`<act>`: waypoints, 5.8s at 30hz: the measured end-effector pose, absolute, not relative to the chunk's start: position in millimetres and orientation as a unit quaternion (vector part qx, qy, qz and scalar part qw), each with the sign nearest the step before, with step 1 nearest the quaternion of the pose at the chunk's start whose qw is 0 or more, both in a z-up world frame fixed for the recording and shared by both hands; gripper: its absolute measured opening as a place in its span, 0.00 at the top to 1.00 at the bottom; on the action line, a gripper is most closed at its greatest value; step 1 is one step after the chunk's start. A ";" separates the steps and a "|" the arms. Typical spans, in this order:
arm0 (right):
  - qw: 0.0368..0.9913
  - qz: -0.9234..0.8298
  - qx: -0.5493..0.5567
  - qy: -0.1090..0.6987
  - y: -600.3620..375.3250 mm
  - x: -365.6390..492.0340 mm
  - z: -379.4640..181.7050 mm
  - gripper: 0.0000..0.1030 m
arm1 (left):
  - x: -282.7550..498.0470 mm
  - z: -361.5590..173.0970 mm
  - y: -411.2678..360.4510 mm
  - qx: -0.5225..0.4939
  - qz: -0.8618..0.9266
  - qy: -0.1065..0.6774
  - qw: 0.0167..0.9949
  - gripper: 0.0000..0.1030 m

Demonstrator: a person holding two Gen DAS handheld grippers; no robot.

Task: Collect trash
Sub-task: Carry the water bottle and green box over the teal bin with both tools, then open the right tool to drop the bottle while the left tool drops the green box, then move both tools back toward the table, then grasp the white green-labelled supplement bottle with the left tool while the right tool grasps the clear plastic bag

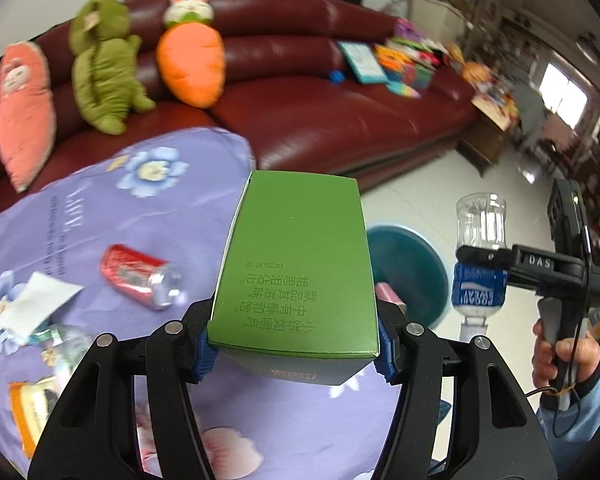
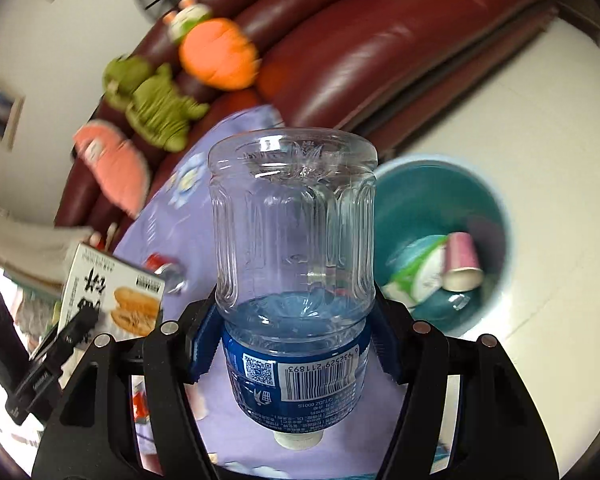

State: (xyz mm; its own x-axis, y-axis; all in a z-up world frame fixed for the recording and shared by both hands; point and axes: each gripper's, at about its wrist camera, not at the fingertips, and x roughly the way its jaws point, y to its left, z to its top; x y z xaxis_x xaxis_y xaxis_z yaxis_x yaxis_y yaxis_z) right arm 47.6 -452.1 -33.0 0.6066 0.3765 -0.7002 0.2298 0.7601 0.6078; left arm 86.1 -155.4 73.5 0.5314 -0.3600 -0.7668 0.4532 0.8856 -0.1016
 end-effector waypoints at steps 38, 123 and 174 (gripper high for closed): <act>0.789 -0.009 0.358 0.500 -493.0 86.2 -102.4 0.24 | 133.4 2.9 -278.3 0.084 -0.310 0.484 0.814 0.40; 0.869 -0.029 0.209 0.447 -391.6 37.9 24.6 0.13 | 78.1 38.0 -142.8 -0.016 -0.256 0.460 0.850 0.10; 0.811 0.116 0.117 0.561 -195.0 86.4 -18.1 0.13 | 87.8 -44.8 86.7 0.023 -0.090 0.531 0.842 0.40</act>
